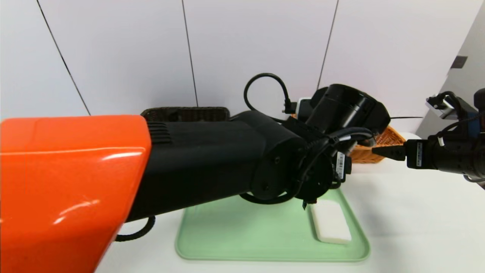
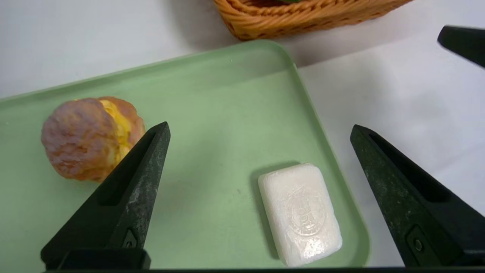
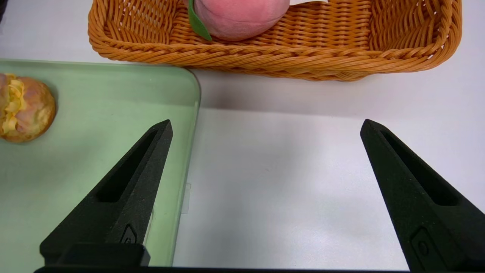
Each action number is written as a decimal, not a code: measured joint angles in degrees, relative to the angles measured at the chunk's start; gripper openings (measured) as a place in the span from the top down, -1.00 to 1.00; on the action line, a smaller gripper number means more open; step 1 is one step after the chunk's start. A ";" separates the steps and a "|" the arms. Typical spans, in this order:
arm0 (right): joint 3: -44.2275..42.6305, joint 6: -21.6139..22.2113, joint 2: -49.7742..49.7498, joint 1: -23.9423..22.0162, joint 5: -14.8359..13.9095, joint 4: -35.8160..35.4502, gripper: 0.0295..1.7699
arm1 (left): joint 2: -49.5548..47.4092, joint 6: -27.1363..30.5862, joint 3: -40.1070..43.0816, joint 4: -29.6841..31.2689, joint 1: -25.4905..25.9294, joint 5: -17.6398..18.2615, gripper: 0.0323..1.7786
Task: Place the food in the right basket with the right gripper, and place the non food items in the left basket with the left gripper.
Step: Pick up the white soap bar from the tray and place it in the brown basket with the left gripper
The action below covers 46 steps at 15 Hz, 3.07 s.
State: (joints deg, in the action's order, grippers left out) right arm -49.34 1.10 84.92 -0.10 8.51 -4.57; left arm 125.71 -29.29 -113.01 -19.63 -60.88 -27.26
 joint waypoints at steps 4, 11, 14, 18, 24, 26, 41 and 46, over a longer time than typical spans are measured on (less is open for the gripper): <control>0.59 0.05 0.00 -0.09 0.02 -0.02 -0.93 | 2.18 -0.83 -0.06 -1.82 -2.99 -0.79 -0.90; 1.46 -0.05 0.26 -0.15 0.06 -0.05 -0.93 | 4.50 -5.46 -0.39 -5.40 -6.68 -0.85 -0.90; 1.52 0.00 0.46 -0.17 0.02 -0.05 -0.93 | 5.66 -6.29 -0.50 -4.82 -6.79 -0.79 -0.90; 1.52 -0.05 0.63 -0.17 0.02 -0.06 -0.93 | 7.29 -6.40 -0.61 -3.88 -6.79 -0.85 -0.90; 1.52 -0.11 1.02 -0.12 0.04 -0.11 -0.93 | 9.81 -6.67 -0.63 -3.58 -6.79 -2.26 -0.90; 1.52 -0.20 1.05 -0.09 0.04 -0.13 -0.93 | 10.24 -6.51 -0.61 -3.58 -6.79 -2.36 -0.90; 1.77 -0.24 0.96 -0.09 0.11 -0.09 -0.93 | 10.37 -1.71 -0.02 -4.24 -6.79 -6.78 -0.90; 2.54 -0.50 0.83 -0.06 0.11 -0.13 -0.93 | 9.19 -6.70 -0.55 -7.27 -6.79 -4.00 -0.90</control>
State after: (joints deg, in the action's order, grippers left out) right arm -46.80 0.60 85.75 -0.16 8.62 -4.71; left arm 134.90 -36.00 -113.56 -26.89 -67.67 -31.26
